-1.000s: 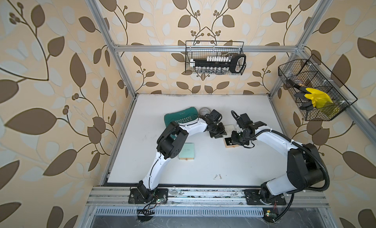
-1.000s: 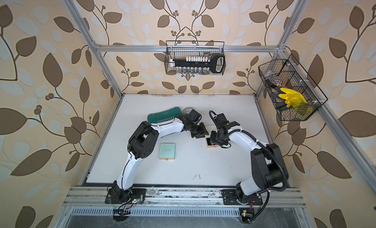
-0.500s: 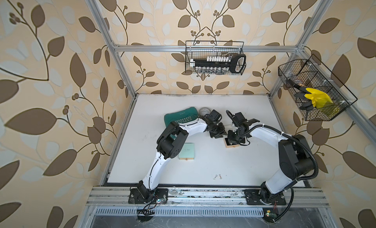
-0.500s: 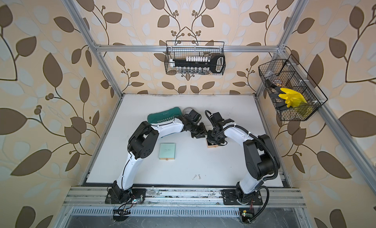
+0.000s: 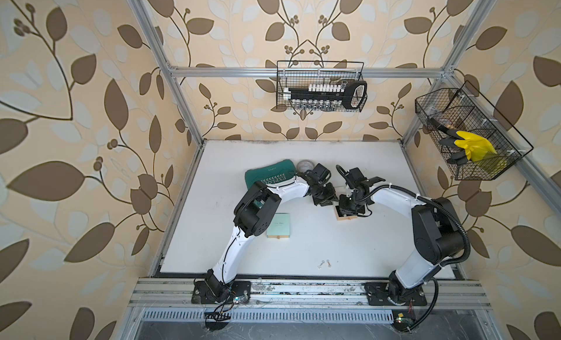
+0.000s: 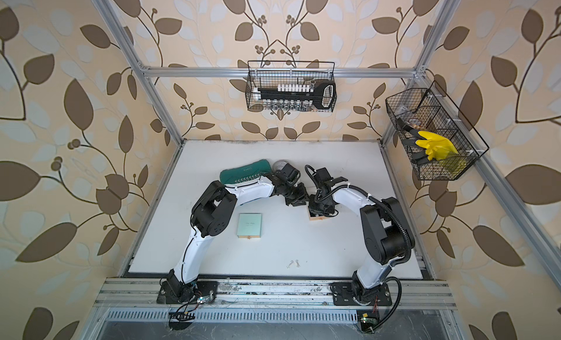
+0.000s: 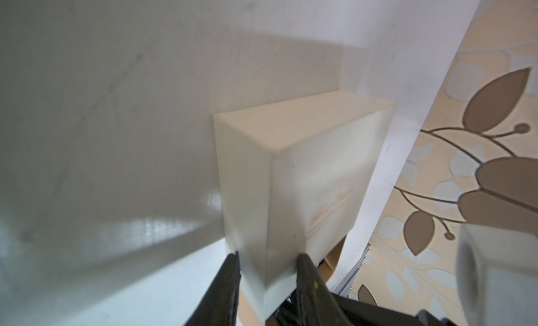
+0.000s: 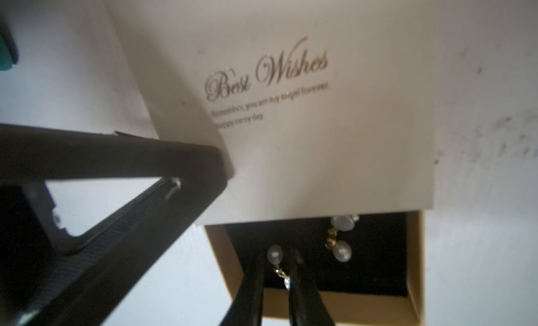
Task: Take out the earrings from the drawer-style jewelry box
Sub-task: Pick up the earring from the drawer.
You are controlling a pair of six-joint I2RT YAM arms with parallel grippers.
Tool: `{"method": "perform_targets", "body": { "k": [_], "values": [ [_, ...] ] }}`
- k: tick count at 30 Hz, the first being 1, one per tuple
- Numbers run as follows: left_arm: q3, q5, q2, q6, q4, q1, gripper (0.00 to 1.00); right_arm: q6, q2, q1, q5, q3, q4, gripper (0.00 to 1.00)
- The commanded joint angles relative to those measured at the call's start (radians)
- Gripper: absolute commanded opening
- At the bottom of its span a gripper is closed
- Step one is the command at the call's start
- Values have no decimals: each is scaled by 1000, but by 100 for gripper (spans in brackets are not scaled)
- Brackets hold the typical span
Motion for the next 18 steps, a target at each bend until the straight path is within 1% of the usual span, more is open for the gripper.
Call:
{"method": "perform_targets", "body": {
  "k": [1,6,10,18],
  "values": [
    [-18,-4,-5,10,-30,-11,34,-12,22,5,12,26,-5,18],
    [-22,-4,-7,9,-31,-11,34,-22,33,6,17,33,-11,17],
    [-28,-2,-9,5,-26,-11,34,-26,33,8,18,33,-10,12],
    [-36,-2,-11,3,-26,-11,33,-33,-3,23,35,33,-27,9]
  ]
}}
